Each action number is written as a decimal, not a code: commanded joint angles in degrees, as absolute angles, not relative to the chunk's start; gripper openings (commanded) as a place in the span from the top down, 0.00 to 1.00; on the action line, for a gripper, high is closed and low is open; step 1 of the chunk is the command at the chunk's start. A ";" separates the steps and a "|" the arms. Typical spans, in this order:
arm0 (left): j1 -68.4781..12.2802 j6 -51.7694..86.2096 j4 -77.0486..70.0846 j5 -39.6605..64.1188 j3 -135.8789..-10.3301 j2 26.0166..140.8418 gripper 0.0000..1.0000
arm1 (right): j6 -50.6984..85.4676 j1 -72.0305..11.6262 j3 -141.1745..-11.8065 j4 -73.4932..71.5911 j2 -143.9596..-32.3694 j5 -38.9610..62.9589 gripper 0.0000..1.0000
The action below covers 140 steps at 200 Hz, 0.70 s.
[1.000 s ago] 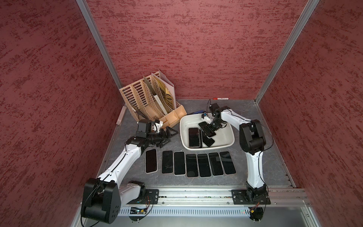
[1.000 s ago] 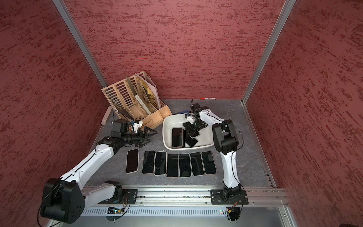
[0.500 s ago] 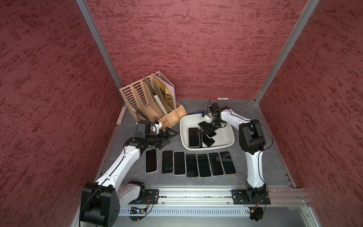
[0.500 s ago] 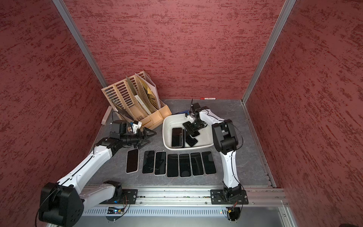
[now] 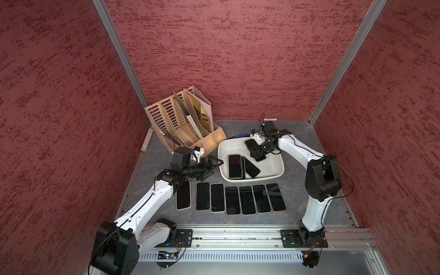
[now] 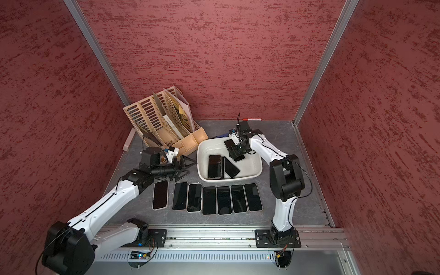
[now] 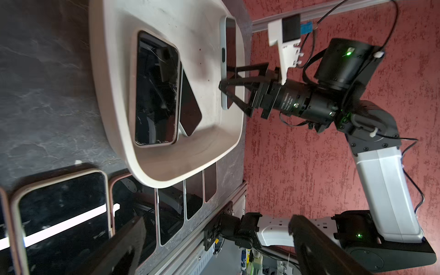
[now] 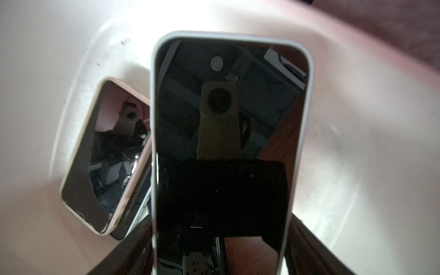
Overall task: Take the phone out of the storage box
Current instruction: Pick up the phone from the storage box, then place the phone at the center of the board.
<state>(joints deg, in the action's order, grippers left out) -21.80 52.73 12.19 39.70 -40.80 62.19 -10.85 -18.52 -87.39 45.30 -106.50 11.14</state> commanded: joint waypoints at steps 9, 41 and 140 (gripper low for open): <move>-26.93 54.32 8.12 35.53 -41.37 63.07 0.00 | -8.69 -18.32 -85.34 42.61 -99.64 9.92 0.39; -29.29 53.60 6.72 36.38 -43.86 65.57 0.00 | -5.42 -18.29 -82.29 45.51 -91.36 8.61 0.39; -32.09 36.97 20.85 38.48 -48.43 66.05 0.00 | 9.97 -18.26 -70.76 65.20 -69.20 -4.90 0.38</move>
